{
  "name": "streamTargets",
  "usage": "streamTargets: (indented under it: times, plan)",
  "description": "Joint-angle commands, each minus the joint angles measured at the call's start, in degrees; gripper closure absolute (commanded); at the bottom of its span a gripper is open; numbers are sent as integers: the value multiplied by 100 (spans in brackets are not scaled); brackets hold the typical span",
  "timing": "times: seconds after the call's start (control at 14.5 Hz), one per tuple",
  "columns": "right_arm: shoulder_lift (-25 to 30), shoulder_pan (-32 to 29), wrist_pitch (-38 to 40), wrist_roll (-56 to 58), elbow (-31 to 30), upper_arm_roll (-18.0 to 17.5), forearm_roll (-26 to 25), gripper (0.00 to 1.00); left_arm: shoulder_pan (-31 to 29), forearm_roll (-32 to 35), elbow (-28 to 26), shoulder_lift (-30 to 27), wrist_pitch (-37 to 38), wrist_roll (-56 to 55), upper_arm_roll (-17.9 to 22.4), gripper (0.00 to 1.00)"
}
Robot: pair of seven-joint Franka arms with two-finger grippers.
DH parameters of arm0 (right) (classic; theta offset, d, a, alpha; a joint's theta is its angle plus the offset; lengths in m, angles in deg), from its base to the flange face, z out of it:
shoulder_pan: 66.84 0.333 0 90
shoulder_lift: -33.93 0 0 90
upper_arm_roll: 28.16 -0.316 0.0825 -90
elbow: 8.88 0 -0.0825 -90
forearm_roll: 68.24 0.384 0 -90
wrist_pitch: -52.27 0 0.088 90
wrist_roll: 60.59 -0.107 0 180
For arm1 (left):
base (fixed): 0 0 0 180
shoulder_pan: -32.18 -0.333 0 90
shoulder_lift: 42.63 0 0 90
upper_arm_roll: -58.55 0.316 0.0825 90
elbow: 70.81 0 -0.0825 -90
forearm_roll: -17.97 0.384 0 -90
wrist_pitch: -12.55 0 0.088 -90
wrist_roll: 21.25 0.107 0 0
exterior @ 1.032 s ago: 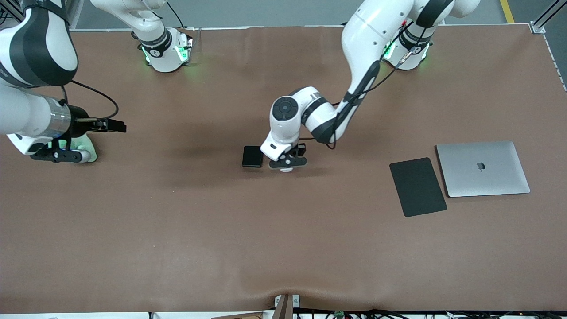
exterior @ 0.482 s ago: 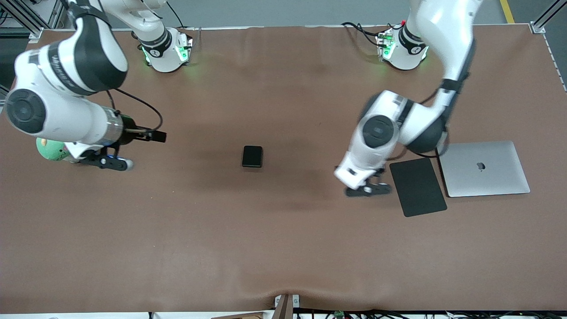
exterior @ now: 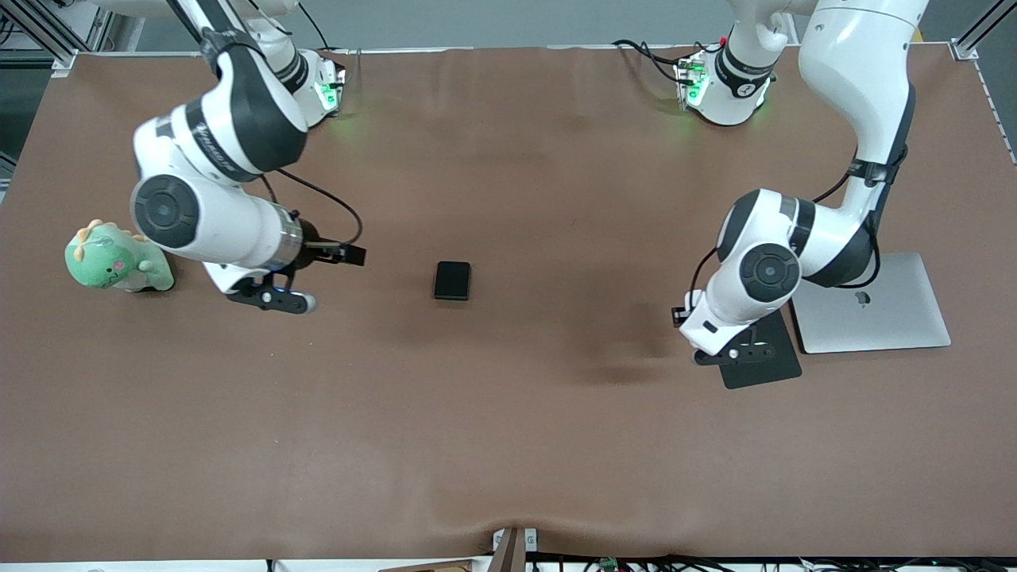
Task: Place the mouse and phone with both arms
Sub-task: 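Carry the mouse to the black pad while the right gripper reaches the phone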
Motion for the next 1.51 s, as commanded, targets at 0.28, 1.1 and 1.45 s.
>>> streamTargets:
  times: [0.28, 1.1, 1.45]
  plan:
    - [-53, 13, -1286, -126, -735, -448, 78, 0, -856, 132, -1128, -426, -1005, 929, -76, 100]
    - [-597, 514, -3759, -416, -1880, -616, -10, 0, -1216, 168, -2334, -742, -2149, 1149, -172, 100]
    - [-1036, 733, -3917, -1240, -1845, -616, -1036, 0, -1181, 159, -2457, -787, -2158, 314, -620, 100]
